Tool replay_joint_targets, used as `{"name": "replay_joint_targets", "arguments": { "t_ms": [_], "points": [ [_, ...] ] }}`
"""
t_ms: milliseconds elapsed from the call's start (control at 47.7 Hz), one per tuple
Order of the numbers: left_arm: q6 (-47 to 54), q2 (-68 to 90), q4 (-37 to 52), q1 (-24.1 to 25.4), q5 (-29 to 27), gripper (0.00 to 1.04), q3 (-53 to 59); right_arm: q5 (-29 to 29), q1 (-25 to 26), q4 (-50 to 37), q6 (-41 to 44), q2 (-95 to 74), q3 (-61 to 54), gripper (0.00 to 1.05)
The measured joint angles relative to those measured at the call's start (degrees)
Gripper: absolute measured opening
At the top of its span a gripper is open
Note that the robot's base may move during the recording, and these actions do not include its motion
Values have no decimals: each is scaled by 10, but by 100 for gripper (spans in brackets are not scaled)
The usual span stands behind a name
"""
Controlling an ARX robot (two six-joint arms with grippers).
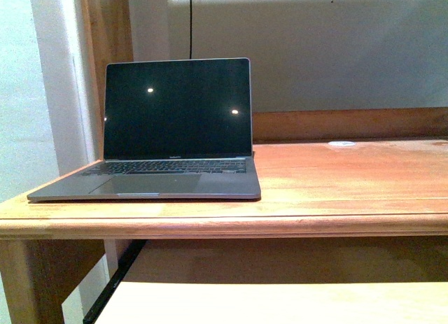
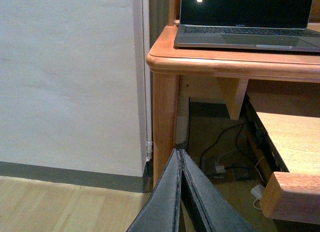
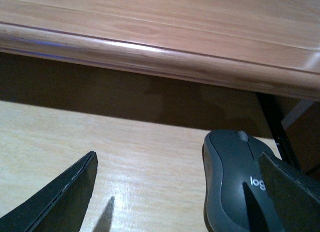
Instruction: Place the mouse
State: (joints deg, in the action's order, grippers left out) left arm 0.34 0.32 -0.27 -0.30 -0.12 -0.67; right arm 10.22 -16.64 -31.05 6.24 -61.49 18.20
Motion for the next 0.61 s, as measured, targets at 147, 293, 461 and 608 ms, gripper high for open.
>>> {"name": "replay_joint_targets", "arguments": {
  "t_ms": [147,293,461,608],
  "points": [
    [0,0,0,0,0,3,0,7,3,-27,15,-49,21,97],
    [0,0,0,0,0,3,0,12,23,-44,29,-90,40,97],
    [0,0,0,0,0,3,0,11,56,-36,40,-107,53,97],
    [0,0,0,0,0,3,0,-10,86,5,42,-92,57,97]
  ]
}}
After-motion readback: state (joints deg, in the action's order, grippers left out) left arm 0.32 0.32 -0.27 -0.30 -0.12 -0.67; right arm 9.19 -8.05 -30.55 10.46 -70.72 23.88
